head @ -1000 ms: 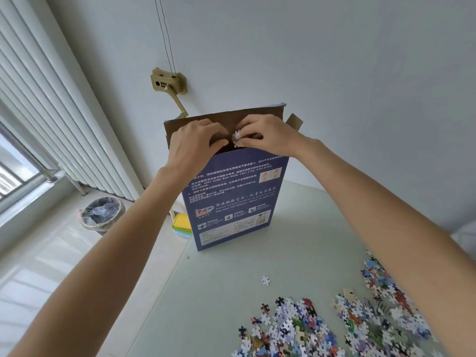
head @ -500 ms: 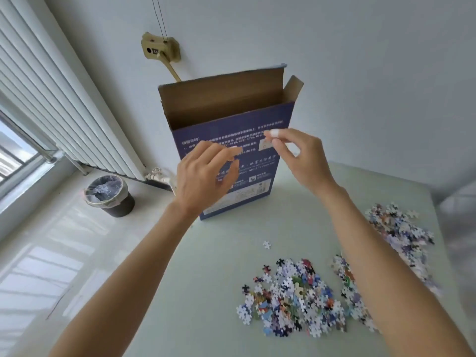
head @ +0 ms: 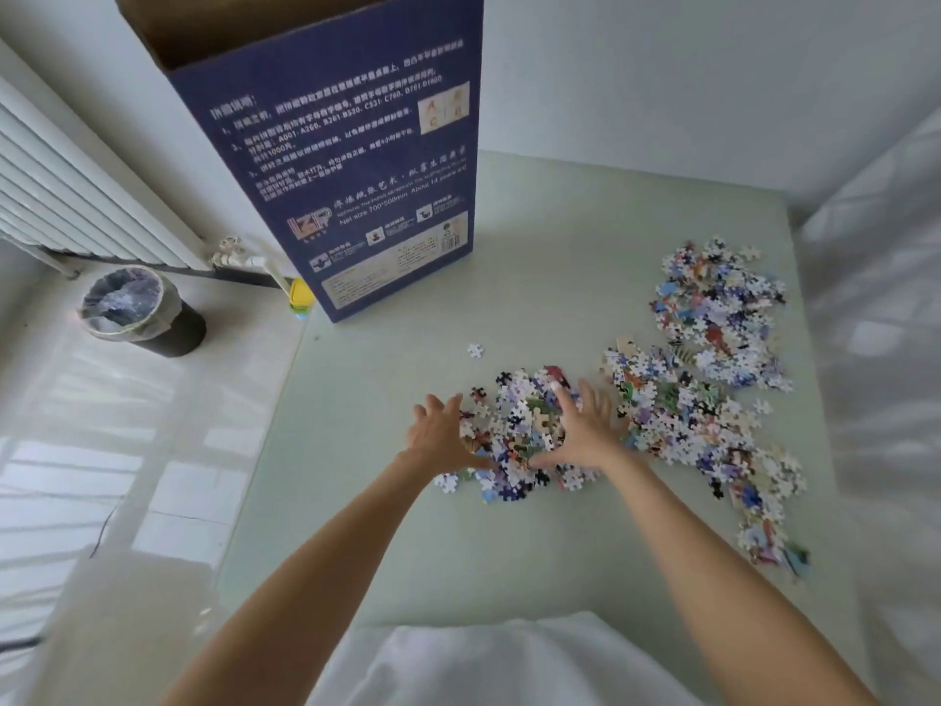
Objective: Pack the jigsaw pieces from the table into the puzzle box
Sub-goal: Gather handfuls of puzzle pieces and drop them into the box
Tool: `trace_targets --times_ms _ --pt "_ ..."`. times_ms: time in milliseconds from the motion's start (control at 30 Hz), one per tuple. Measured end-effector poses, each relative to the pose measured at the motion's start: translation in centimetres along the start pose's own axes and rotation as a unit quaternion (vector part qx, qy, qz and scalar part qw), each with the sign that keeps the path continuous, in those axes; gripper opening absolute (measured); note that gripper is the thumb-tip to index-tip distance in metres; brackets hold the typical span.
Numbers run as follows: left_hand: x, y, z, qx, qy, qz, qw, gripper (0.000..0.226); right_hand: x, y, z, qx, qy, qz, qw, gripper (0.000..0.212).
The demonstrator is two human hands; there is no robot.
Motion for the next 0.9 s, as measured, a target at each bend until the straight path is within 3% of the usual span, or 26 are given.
trace_targets --times_ms 100,200,367,633,900 --pt "-2.4 -0.3 -1.0 -0.002 0.016 0.003 1.0 0.11 -2.4 -0.4 1.6 0.033 -0.031 0.003 0.999 0.126" --pt "-3.0 -0.5 -1.5 0.0 -0.001 -0.025 1.0 0.106 -3.1 -1.3 3.9 0.108 -0.05 -0.103 0.988 0.098" --pt "-3.1 -0.6 -0.9 0.001 -0.039 -0.071 0.997 0.086 -3.8 -2.1 5.0 0.143 0.011 -0.129 0.981 0.065" --pt "-3.0 -0.4 -0.1 0.008 -0.124 -0.071 0.99 0.072 -2.7 -1.4 4.1 0.131 0.091 -0.107 0.981 0.061" --pt "-2.8 -0.7 0.1 0.009 -0.074 -0.1 0.992 0.075 -2.4 -1.3 4.2 0.128 0.097 -0.122 0.979 0.05"
Point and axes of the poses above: each hand's wrist, its own y-axis towards the middle knuckle, its own x-axis out of the back of the hand, z = x × y, the point moved 6 cm from there along y, towards the middle knuckle, and after that the axes turned 15 degrees about y, right-handed, at the moved point
